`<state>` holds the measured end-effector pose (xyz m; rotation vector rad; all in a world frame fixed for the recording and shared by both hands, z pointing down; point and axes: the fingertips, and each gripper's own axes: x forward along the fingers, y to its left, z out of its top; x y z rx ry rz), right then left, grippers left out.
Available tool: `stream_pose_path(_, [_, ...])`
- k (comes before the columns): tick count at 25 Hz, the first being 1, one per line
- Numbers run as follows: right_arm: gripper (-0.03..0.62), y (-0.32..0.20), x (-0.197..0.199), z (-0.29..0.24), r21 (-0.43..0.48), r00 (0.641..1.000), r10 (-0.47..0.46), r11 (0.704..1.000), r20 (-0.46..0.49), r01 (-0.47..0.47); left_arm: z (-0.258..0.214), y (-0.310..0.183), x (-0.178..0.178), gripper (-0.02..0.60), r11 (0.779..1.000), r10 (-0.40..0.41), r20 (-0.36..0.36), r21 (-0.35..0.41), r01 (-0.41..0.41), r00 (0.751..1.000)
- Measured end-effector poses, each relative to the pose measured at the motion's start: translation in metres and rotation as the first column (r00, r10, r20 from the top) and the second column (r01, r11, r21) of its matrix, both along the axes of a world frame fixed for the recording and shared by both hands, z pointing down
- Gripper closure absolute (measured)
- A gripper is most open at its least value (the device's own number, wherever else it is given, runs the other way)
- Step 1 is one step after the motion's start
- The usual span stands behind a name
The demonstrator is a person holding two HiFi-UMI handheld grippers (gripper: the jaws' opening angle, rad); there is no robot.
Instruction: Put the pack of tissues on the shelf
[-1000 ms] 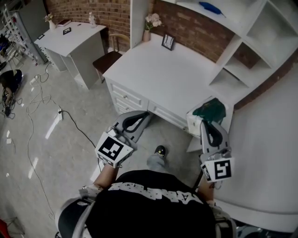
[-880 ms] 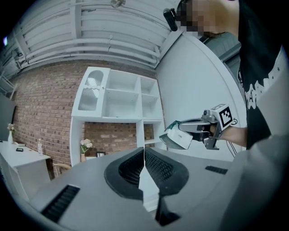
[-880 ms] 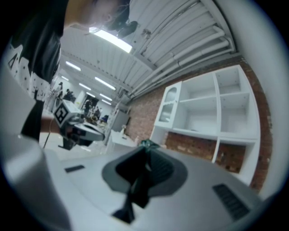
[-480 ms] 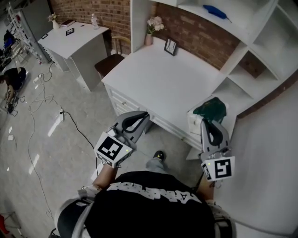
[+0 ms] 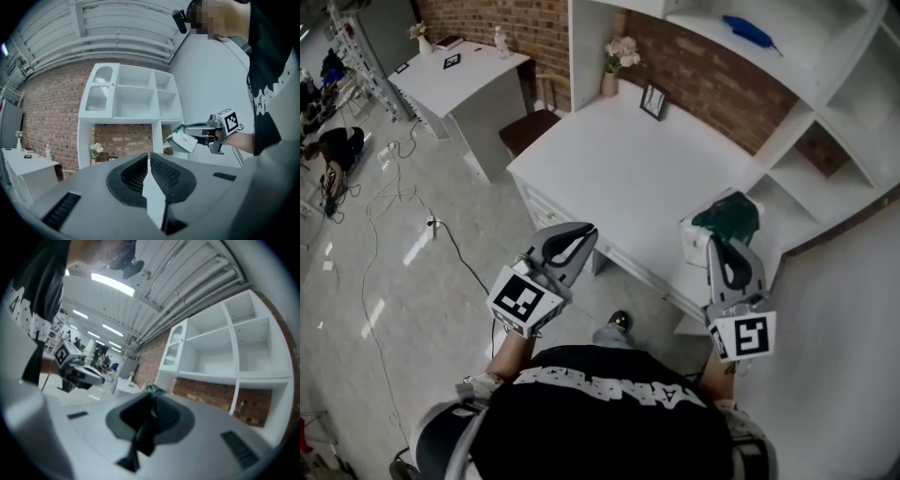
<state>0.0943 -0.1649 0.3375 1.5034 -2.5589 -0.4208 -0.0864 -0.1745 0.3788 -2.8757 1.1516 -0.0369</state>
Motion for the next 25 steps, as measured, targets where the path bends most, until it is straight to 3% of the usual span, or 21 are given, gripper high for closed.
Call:
stream_pose_path(4, [0.54, -0.018, 0.007, -0.005, 0.014, 1.0, -0.021, 1.0, -0.005, 0.021, -0.007, -0.014, 0.012, 0.505, 1.0, -0.004, -0.038, -0.005, 0.003, 0.999])
stream_pose_path(12, [0.539, -0.041, 0.02, -0.015, 0.055, 0.997, -0.042, 0.997, -0.071, 0.046, -0.009, -0.036, 0.042, 0.492, 0.999, 0.036, -0.031, 0.008, -0.035, 0.999])
stream_pose_path(25, [0.539, -0.089, 0.051, -0.033, 0.088, 0.992, -0.044, 0.995, -0.117, 0.055, -0.013, -0.094, 0.12, 0.483, 0.983, 0.177, -0.02, 0.041, -0.176, 0.984])
